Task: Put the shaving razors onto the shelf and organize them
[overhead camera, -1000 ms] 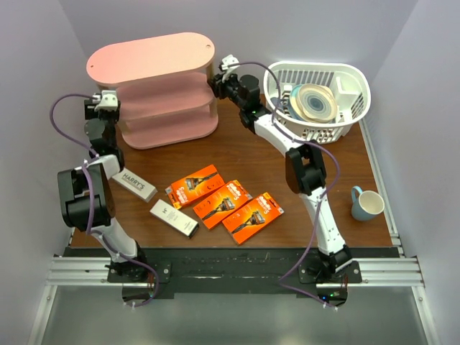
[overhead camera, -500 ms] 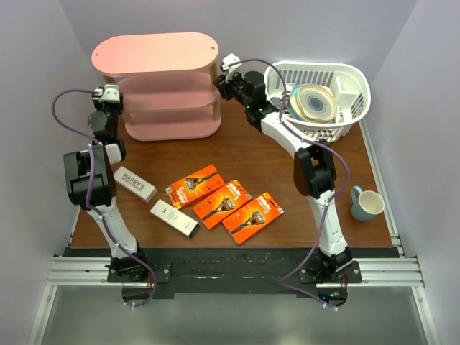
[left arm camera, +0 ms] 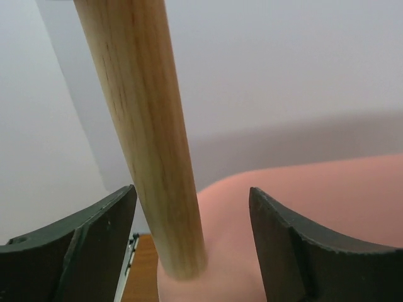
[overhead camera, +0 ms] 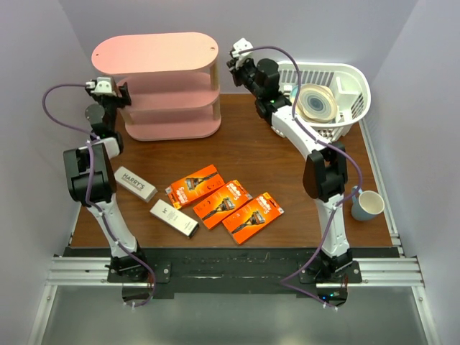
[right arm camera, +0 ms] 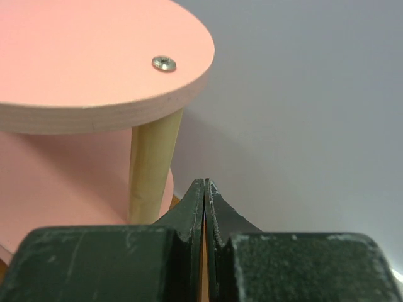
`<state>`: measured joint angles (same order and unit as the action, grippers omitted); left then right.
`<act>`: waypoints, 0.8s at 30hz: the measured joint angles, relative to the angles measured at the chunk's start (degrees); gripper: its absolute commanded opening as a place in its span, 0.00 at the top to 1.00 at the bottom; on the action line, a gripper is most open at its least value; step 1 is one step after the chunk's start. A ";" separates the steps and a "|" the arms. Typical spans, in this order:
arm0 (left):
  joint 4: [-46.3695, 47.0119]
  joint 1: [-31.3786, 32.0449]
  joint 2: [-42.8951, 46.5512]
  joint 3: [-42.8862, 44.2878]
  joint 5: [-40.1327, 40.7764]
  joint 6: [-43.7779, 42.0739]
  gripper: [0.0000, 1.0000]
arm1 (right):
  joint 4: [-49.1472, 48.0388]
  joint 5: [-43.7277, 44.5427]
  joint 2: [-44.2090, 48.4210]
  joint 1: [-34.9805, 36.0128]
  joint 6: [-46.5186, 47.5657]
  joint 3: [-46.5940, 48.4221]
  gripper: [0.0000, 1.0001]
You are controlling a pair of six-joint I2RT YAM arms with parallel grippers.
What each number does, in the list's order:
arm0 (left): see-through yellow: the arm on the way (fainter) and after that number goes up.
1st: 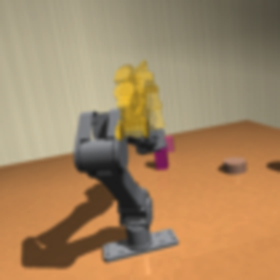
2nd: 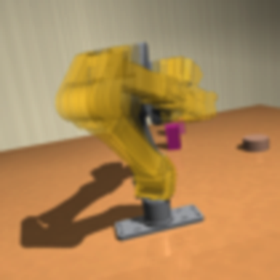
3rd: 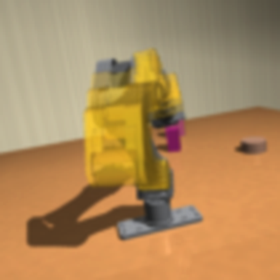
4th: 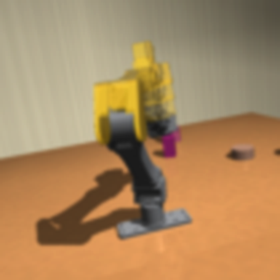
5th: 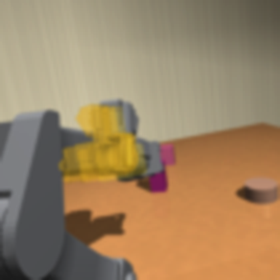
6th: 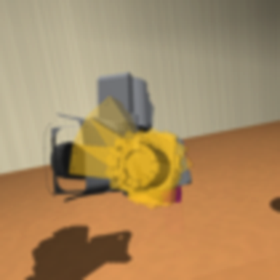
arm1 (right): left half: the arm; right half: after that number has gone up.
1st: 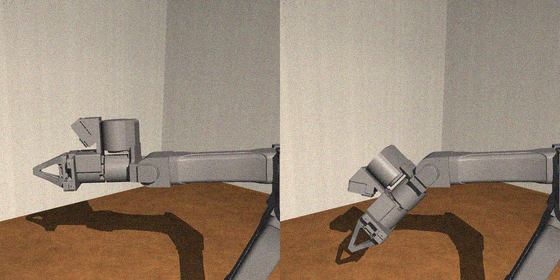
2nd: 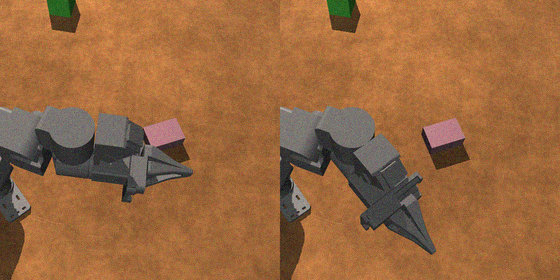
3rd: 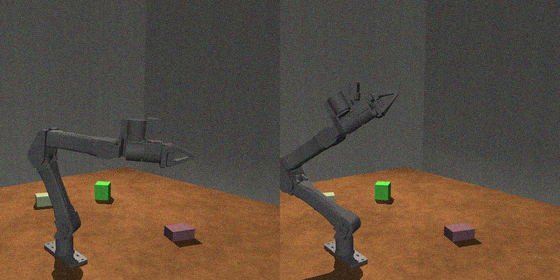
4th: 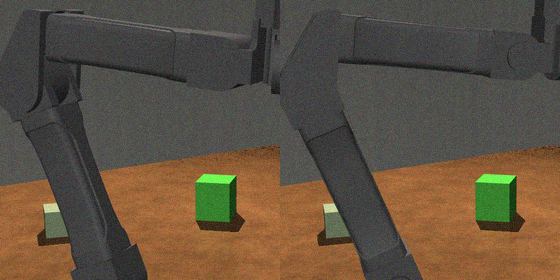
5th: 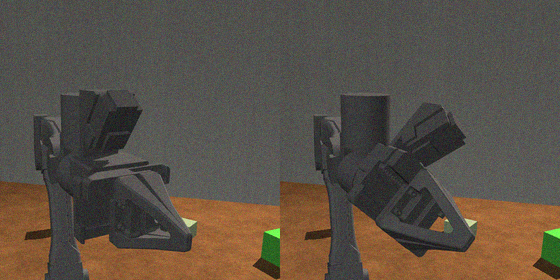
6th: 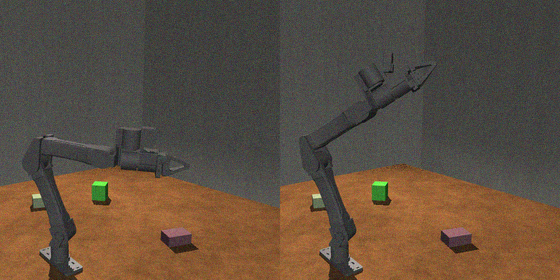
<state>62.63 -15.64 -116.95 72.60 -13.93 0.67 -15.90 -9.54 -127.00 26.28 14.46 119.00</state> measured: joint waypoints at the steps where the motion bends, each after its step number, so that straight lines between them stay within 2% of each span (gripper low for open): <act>1: -0.22 -0.09 -1.22 1.75 -0.04 0.42 0.35 | 0.74 0.02 0.00 0.00 0.15 0.00 1.00; 2: -0.02 -0.13 -2.47 3.37 -0.46 0.83 0.43 | 1.42 0.00 0.00 -0.02 0.22 0.00 1.00; 4: 0.46 -0.15 -4.24 5.68 -0.92 1.33 0.48 | 2.23 -0.02 0.00 -0.04 0.39 0.00 0.98; 8: 0.13 -0.76 -4.79 6.14 -1.44 0.57 0.59 | 2.54 -0.57 -0.02 -0.04 0.26 0.02 0.57; 9: 0.13 -0.90 -4.79 6.03 -1.62 0.15 0.60 | 2.23 -0.70 -0.11 -0.04 -0.20 0.00 0.54; 10: 0.31 -1.01 -4.76 5.81 -1.86 -0.09 0.64 | 1.73 -1.01 -0.24 -0.04 -0.79 0.02 0.41; 11: 0.50 -1.05 -4.76 5.64 -1.88 -0.22 0.77 | 1.49 -1.79 -0.61 -0.11 -1.33 0.46 0.31; 13: 0.74 -1.05 -4.76 5.49 -1.99 -0.48 0.85 | 1.01 -2.91 -2.10 -0.11 -3.06 2.36 0.30; 14: 0.72 -1.05 -4.76 5.49 -2.08 -0.72 0.94 | 0.70 -3.50 -2.84 -0.11 -3.50 3.28 0.30; 15: 0.72 -1.05 -4.76 5.46 -2.19 -0.94 0.96 | 0.15 -4.04 -3.74 -0.11 -4.35 4.00 0.30; 24: 0.55 -1.07 -4.61 5.31 -2.38 -1.86 0.98 | -0.87 -10.80 -5.25 -0.11 -8.11 2.91 0.30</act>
<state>63.18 -16.71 -121.56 77.91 -16.32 -1.19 -16.78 -20.34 -132.25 26.17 6.35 121.91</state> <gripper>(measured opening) 0.431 0.698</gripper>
